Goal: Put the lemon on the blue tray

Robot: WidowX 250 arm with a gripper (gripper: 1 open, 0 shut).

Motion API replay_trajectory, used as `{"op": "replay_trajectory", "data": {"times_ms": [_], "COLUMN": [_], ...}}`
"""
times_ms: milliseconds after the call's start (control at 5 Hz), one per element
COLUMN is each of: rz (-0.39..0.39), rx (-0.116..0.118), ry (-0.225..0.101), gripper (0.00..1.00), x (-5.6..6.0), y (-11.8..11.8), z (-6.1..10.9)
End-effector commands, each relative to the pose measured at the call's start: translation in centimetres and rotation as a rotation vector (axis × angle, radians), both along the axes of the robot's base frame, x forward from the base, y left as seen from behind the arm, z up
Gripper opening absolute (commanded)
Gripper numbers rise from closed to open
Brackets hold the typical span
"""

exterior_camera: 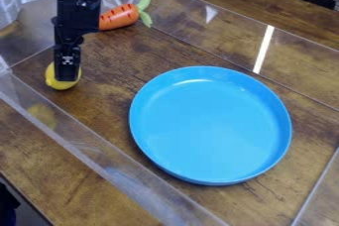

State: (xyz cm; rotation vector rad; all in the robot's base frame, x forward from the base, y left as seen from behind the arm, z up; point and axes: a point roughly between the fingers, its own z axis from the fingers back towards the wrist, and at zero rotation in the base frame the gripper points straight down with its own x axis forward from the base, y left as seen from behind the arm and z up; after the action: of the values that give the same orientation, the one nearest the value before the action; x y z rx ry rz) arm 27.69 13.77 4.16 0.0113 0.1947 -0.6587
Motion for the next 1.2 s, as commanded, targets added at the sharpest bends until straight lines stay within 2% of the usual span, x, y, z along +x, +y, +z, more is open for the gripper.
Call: {"op": "replay_trajectory", "data": {"times_ms": [0, 200, 400, 800, 1000], "rz": [0.068, 0.144, 0.208, 0.245, 0.263], "rx": [0.011, 0.007, 0.007, 0.022, 0.030], "ry": [-0.053, -0.047, -0.044, -0.049, -0.050], "gripper": [1.00, 1.00, 0.00, 0.00, 0.00], "x": [0.7, 0.1, -0.5, -1.7, -1.5], "y": [0.3, 0.2, -0.3, -1.3, -1.9], "z": [-0.5, -1.0, -1.4, 0.5, 1.6]}}
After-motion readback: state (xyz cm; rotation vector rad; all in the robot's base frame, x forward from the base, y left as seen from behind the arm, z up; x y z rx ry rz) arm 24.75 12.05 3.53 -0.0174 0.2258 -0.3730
